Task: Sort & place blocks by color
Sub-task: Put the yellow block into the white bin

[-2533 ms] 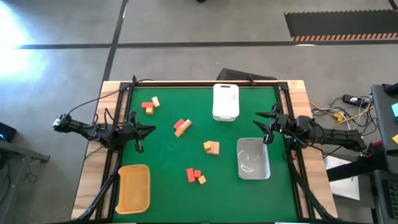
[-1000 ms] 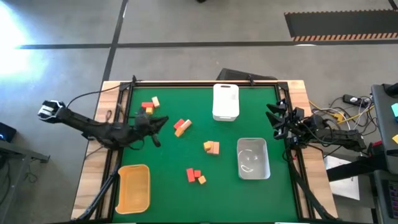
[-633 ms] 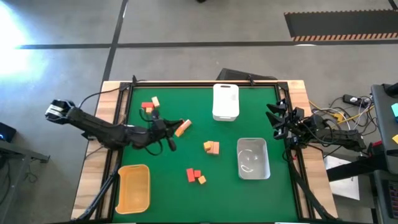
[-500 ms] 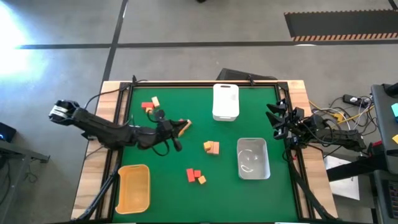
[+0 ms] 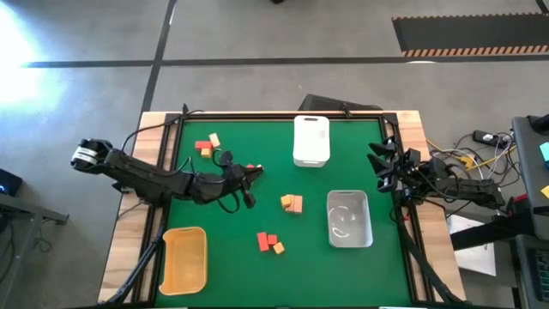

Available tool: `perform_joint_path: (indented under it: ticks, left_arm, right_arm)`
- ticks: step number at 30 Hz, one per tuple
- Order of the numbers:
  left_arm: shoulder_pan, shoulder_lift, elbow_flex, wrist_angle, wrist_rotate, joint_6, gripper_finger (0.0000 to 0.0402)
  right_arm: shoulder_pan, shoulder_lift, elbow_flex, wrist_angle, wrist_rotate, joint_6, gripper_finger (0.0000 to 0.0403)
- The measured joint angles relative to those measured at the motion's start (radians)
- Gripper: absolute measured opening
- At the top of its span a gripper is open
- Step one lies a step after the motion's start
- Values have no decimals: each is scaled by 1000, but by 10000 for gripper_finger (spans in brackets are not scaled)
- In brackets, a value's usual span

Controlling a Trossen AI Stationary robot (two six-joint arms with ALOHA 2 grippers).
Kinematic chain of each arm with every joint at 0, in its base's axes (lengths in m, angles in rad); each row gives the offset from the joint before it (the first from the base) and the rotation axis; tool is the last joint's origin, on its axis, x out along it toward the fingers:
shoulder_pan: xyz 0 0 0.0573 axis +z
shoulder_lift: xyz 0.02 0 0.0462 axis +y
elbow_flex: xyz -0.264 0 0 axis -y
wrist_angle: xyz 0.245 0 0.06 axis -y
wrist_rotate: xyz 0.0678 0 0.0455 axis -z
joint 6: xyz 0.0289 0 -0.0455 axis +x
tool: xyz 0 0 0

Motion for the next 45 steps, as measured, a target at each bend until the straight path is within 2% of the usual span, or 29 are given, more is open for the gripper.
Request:
perform_joint_path:
  ticks: [4,6,10,16,19,24,31,34,40,45]
  left_arm:
    - [19,1,37,-15,49,-15,6]
    - [31,1,83,-83,88,-41,6]
    - [49,11,192,-358,123,-171,6]
    - [50,47,363,-915,201,-536,6]
    - [50,90,406,-1092,224,-696,6]
    - [53,162,407,-1110,277,-786,6]
    - [73,248,403,-1116,318,-722,20]
    - [93,275,396,-1116,323,-700,54]
    - [133,329,389,-1116,323,-673,159]
    - [163,392,388,-1107,284,-646,226]
  right_arm:
    - [0,0,10,11,0,-40,171]
    - [0,0,18,12,0,-50,171]
    - [0,0,36,6,0,-78,171]
    - [0,0,43,-8,1,-90,171]
    - [0,0,43,-16,1,-102,171]
    - [0,0,43,-16,0,-105,171]
    - [0,0,43,-20,0,-105,171]
    - [0,0,43,-25,0,-105,171]
    - [0,0,42,-25,0,-98,171]
    - [0,0,42,-38,0,-90,171]
